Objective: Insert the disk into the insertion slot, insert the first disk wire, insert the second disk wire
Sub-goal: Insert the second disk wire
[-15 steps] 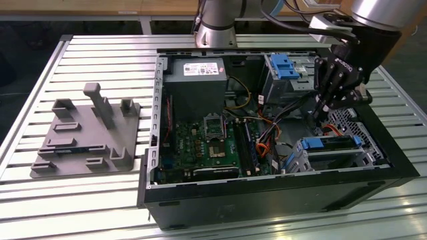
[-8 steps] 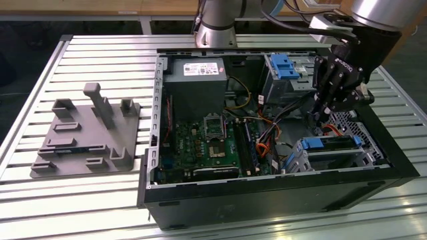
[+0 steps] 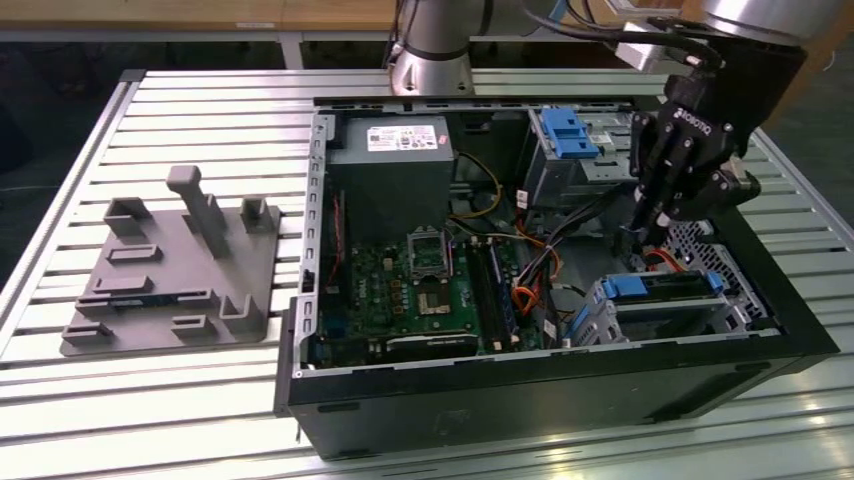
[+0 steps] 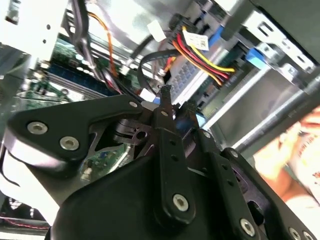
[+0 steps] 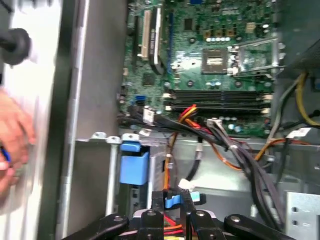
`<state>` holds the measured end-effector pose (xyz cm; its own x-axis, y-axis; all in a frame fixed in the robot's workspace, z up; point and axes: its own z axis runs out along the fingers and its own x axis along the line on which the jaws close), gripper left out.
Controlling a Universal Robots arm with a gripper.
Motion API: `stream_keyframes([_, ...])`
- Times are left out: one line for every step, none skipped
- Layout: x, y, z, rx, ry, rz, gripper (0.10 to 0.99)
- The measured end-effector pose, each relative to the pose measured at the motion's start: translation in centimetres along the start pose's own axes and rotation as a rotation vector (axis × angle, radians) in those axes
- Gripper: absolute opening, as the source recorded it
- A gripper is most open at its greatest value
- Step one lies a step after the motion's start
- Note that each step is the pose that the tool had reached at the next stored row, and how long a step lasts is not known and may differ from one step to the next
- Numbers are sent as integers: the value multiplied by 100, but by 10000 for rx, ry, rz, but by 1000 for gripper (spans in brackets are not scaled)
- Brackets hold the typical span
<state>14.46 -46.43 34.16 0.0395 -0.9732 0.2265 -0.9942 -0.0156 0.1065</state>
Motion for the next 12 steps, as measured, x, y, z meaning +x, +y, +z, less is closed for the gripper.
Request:
stream_keyframes([-3,3,0,32,183,27,278])
stream_keyframes([-6,7,1,101,356,63,278])
stream_keyframes([-7,11,0,182,530,103,278])
stream_keyframes([-8,15,0,269,707,143,278])
stream_keyframes([-11,18,0,357,867,181,278])
stream_keyframes([-16,21,-1,460,1009,223,278])
stream_keyframes([-26,23,-3,584,1093,267,278])
stream_keyframes([-34,27,-4,693,1112,300,278])
stream_keyframes([-39,37,-4,757,1114,328,278])
stream_keyframes([-43,47,-2,788,1112,367,278])
stream_keyframes([-48,58,0,788,1109,420,278])
stream_keyframes([-52,73,3,775,1105,480,278])
